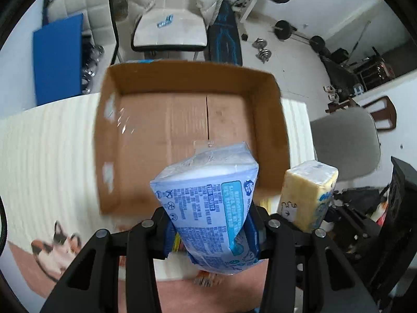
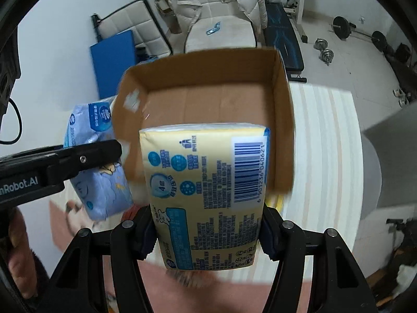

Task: Organize soft objects
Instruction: 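Carry both items into the cardboard box and open both grippers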

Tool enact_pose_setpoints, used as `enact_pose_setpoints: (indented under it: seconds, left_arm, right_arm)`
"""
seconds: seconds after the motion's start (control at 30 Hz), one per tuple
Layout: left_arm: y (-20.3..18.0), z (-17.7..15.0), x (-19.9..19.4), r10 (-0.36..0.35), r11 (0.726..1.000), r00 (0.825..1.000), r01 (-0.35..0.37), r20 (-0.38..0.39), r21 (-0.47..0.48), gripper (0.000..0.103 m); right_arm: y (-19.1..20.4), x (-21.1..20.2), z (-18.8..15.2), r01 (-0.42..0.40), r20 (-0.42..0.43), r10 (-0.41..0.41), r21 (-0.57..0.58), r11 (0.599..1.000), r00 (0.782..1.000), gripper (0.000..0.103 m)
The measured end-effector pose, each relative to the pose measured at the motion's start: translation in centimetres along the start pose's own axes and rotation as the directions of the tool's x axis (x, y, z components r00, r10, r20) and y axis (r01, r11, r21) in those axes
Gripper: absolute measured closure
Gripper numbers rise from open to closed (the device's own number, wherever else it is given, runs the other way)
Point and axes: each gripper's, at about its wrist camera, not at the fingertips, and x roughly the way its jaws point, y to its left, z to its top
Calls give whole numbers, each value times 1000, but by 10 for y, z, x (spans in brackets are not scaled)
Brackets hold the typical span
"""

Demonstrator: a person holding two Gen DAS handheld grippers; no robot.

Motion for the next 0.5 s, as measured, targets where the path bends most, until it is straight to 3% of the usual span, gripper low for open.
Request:
enact_pose_setpoints:
  seconds: [0.17, 0.3, 0.5]
  left_arm:
    - [1, 84, 64, -35, 998, 994, 30, -103, -53, 62]
    - [5, 112, 111, -48, 997, 988, 39, -148, -61, 62]
    - [0, 134, 143, -17, 999, 983, 11, -180, -33, 60]
  right_arm:
    - [-28, 59, 79, 45, -64, -45, -7, 999, 997, 38]
    - [-44, 107, 116, 76, -110, -79, -28, 997, 991, 38]
    - [-52, 145, 136, 103, -139, -107, -39, 994, 984, 38]
